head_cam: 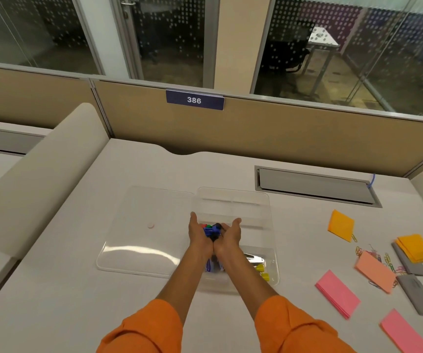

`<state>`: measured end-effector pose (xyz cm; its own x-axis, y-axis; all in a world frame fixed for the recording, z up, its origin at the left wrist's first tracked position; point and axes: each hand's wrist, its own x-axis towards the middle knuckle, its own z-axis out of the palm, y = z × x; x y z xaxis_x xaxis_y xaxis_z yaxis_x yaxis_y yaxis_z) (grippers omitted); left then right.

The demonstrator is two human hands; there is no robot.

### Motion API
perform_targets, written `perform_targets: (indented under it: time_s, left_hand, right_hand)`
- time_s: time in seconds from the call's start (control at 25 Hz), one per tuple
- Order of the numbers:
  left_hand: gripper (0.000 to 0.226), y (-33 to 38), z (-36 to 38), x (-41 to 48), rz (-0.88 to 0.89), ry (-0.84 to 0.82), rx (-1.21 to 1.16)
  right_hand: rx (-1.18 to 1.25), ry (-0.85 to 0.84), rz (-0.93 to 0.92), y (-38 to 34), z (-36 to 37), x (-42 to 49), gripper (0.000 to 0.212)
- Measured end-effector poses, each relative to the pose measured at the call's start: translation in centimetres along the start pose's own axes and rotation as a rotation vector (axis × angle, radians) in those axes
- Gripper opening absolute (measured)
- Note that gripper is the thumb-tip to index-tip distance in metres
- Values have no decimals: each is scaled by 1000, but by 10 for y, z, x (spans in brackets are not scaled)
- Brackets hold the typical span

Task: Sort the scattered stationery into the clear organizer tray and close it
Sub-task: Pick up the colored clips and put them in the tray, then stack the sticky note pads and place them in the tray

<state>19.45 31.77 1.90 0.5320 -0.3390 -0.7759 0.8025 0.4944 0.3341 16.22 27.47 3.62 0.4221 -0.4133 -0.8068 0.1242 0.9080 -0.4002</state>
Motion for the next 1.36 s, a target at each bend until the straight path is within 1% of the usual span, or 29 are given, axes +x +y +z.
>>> perform_targets:
  time_s: [0.08,0.2,0.32,0.4,0.44,0.48,0.52,0.56,0.6,0.68,0.8,0.96,1.12,1.36]
  left_hand:
    - [75,5,1,-2,-20,-14,-2]
    - [71,9,5,-11,-5,-7,44]
    - [83,14,6,-12,70,42,245]
    - [82,16,9,-13,142,86,469]
    - [74,15,10,-15,202,100,593]
    - [61,14,11,-17,293,105,706]
    - [42,13,10,-19,402,106,797]
    - [27,10,9,-23,499,95,858]
    - [17,7,9,-25,564,79,896]
    - [12,-1,9,-30,612,44,960]
    - [13,-24,17,-35,610,-37,971]
    - [14,-69,35,-48,550,-153,924]
    - [16,-132,55,-50,474,-237,981]
    - [16,-248,94,-67,389,-400,1135]
  right_hand:
    - [-17,11,-3,0,1,-1,72]
    - [-31,14,-25,-3,-2,-1,73]
    - [-142,33,-65,-8,-5,-3,70]
    - [-256,41,-100,-13,-6,-4,61]
    - [-337,49,-125,-17,-7,-3,51]
    - [-425,66,-161,-20,-9,-2,35]
    - [-506,82,-204,-22,-12,1,20]
    - [-581,89,-263,-23,-15,1,11]
    - [-635,74,-326,-25,-20,1,9]
    - [-696,11,-448,-31,-29,-3,8]
    - [-724,-75,-539,-48,-48,-13,13]
    - [-687,-76,-579,-83,-90,-22,13]
    - [-640,19,-624,-132,-147,-35,12]
    - [-567,205,-663,-215,-253,-47,10]
